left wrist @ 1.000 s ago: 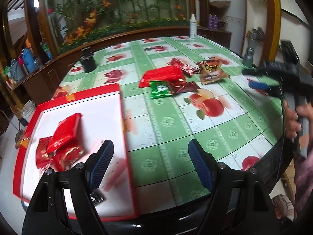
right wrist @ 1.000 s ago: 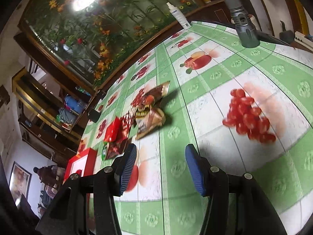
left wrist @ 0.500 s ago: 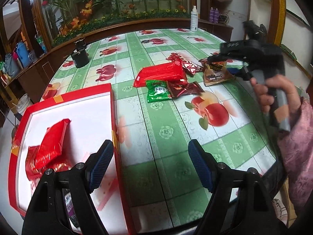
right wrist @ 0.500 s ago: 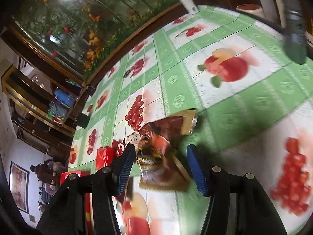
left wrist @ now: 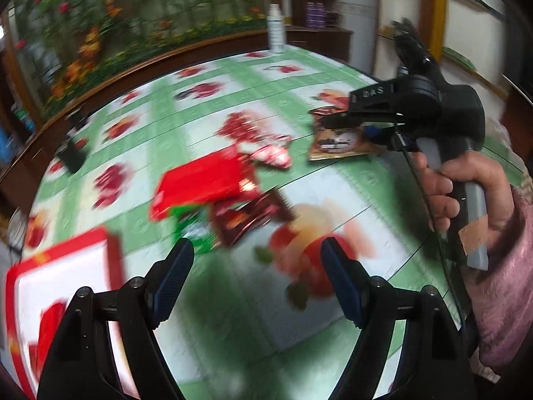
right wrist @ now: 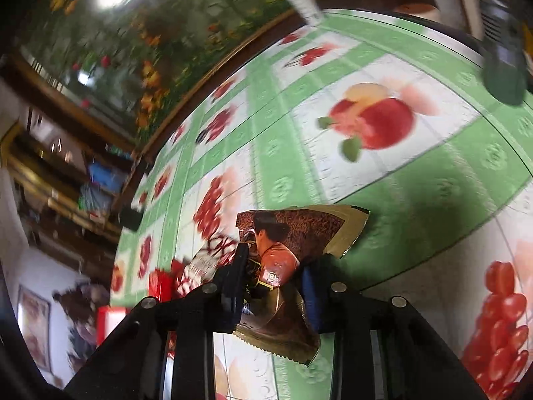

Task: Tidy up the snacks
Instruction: 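Grasp the large brown chocolate packet with the right gripper while the left grasps a dark brown packet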

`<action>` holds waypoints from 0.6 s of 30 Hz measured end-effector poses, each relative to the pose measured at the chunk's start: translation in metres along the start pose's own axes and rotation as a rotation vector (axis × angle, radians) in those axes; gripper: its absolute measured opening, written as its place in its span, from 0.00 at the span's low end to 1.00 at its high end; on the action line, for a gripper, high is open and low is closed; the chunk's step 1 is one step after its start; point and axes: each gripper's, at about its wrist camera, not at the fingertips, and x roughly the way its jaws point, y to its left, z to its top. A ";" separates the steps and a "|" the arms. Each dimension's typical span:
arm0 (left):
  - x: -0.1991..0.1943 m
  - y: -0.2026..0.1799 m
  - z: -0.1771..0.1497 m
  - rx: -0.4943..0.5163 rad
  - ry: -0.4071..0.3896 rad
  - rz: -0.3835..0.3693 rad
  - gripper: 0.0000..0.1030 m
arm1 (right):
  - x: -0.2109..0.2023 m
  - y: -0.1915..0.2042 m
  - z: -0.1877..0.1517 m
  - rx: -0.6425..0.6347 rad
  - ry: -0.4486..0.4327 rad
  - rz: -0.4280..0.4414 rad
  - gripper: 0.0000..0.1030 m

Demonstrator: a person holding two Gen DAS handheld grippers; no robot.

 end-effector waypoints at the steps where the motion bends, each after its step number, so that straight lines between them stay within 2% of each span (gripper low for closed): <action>1: 0.005 -0.001 0.004 0.010 0.003 -0.012 0.76 | -0.001 -0.004 0.001 0.025 0.000 0.011 0.29; 4: 0.023 -0.002 0.013 0.018 0.053 -0.055 0.76 | -0.001 -0.010 0.004 0.061 0.007 0.033 0.29; 9: 0.050 0.005 0.016 0.017 0.120 -0.070 0.75 | 0.001 -0.011 0.004 0.085 0.019 0.051 0.30; 11: 0.059 0.009 0.016 0.007 0.140 -0.082 0.65 | 0.001 -0.012 0.005 0.091 0.023 0.055 0.30; 12: 0.059 0.011 0.016 -0.003 0.125 -0.096 0.63 | 0.002 -0.011 0.005 0.088 0.025 0.054 0.30; 14: 0.060 0.014 0.018 -0.008 0.117 -0.094 0.49 | 0.003 -0.010 0.005 0.084 0.031 0.056 0.30; 18: 0.059 0.007 0.019 0.009 0.102 -0.087 0.43 | 0.004 -0.009 0.005 0.080 0.033 0.058 0.30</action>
